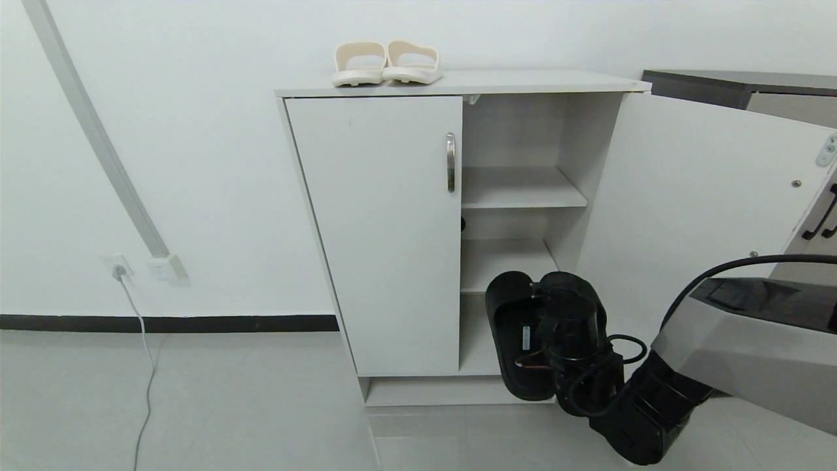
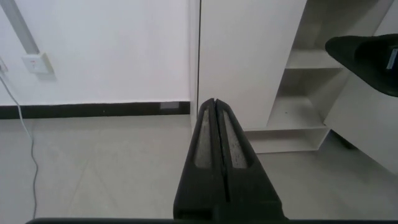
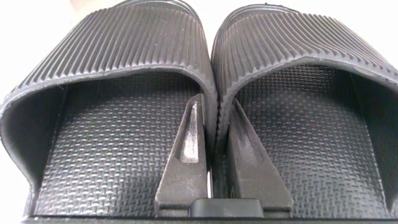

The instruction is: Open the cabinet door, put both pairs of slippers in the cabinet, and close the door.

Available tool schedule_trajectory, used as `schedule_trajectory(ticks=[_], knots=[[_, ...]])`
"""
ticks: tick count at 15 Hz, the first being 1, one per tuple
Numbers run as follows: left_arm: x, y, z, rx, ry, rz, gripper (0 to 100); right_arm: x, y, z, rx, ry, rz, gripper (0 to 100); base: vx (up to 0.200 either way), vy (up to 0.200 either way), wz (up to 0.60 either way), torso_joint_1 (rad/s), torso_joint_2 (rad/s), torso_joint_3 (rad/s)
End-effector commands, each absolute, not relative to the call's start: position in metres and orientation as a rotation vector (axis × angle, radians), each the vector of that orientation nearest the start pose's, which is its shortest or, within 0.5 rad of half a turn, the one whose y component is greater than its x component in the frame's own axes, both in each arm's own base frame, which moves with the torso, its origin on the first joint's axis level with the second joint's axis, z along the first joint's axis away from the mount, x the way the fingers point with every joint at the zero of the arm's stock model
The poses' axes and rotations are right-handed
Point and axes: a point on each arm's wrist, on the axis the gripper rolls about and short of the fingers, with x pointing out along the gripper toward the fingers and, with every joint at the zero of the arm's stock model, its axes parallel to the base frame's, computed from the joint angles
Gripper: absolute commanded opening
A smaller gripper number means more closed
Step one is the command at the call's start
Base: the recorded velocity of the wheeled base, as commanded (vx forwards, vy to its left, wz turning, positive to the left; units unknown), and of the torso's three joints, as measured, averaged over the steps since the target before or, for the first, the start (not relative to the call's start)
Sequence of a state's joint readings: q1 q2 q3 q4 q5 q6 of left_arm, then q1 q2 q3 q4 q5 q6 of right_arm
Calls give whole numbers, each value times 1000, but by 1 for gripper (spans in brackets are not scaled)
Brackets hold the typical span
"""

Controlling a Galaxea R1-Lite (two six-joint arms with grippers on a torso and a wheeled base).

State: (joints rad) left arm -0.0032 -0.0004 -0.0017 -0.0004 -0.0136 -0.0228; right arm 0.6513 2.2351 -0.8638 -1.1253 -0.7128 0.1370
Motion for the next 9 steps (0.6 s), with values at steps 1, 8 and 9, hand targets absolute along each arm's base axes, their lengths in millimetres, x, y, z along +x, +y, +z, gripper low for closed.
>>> schedule_trajectory(ticks=[1,8,9], knots=[[-23,0,76,-23,0,-17,0,325,229,62,16,168,-96,0,0,0,0,0,0,0],[-23,0,76,-23,0,-17,0,318,235,61,25,172,-105,0,0,-143,0,2,2,2],[-23,0,76,-23,0,-17,0,316,237,62,30,165,-95,0,0,-200,0,2,7,7]])
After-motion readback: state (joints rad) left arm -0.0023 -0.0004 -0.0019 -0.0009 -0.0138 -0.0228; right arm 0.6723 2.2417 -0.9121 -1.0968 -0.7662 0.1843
